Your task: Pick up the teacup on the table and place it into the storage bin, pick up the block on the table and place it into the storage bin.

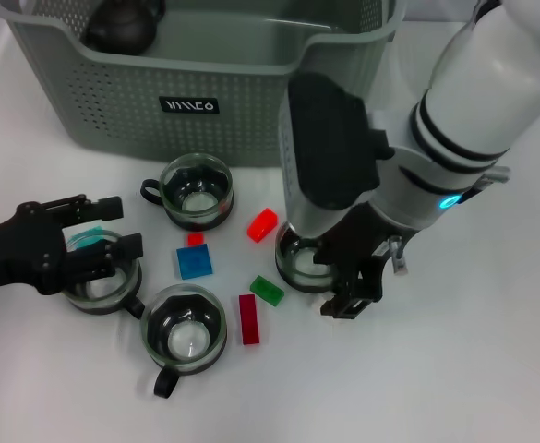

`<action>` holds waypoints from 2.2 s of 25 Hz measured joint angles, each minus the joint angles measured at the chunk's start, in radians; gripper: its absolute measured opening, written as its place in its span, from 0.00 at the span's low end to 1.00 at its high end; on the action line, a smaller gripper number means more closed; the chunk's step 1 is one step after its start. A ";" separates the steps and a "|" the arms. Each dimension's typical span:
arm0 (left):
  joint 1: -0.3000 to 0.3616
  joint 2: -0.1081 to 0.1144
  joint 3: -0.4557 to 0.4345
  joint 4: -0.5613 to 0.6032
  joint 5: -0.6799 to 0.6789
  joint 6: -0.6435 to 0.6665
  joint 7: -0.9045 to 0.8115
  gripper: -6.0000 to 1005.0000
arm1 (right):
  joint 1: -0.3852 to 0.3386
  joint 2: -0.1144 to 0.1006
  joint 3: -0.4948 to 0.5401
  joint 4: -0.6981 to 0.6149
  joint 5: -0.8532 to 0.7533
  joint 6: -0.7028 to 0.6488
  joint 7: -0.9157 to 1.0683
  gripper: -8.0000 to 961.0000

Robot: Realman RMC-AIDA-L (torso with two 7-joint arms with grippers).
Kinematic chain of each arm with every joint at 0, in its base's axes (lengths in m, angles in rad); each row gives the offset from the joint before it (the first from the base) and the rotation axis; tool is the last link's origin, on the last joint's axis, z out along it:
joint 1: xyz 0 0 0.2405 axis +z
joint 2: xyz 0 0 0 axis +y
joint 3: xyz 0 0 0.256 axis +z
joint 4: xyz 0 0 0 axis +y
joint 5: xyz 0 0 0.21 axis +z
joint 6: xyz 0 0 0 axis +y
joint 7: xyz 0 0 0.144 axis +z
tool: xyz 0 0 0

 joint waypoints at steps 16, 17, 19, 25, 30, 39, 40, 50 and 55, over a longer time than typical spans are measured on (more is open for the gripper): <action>0.010 -0.005 -0.010 -0.003 0.002 -0.013 0.000 0.70 | -0.005 0.000 -0.120 0.007 -0.005 0.119 0.027 0.67; 0.010 -0.005 -0.010 -0.003 0.002 -0.016 0.000 0.70 | -0.007 0.000 -0.121 0.006 -0.004 0.122 0.028 0.66; 0.010 -0.005 -0.010 -0.004 0.002 -0.022 0.000 0.70 | -0.009 0.000 -0.124 0.005 -0.003 0.126 0.028 0.66; 0.011 -0.005 -0.011 -0.005 0.002 -0.030 0.000 0.70 | -0.002 0.000 -0.130 0.024 -0.005 0.126 0.035 0.57; 0.007 -0.005 -0.012 -0.005 0.002 -0.039 -0.005 0.70 | -0.001 0.000 -0.131 0.025 -0.006 0.121 0.037 0.45; 0.008 -0.005 -0.012 -0.005 0.002 -0.039 -0.006 0.70 | -0.009 0.000 -0.125 0.018 -0.001 0.121 0.038 0.15; 0.009 -0.005 -0.012 -0.005 0.002 -0.039 -0.005 0.70 | -0.009 -0.001 -0.121 0.013 -0.001 0.119 0.038 0.11; 0.019 -0.006 -0.015 -0.005 0.002 -0.039 -0.002 0.70 | -0.075 -0.011 0.165 -0.196 0.051 -0.076 0.029 0.07; 0.018 -0.006 -0.017 -0.005 0.001 -0.041 -0.002 0.70 | -0.146 -0.013 0.371 -0.355 0.262 -0.220 -0.063 0.07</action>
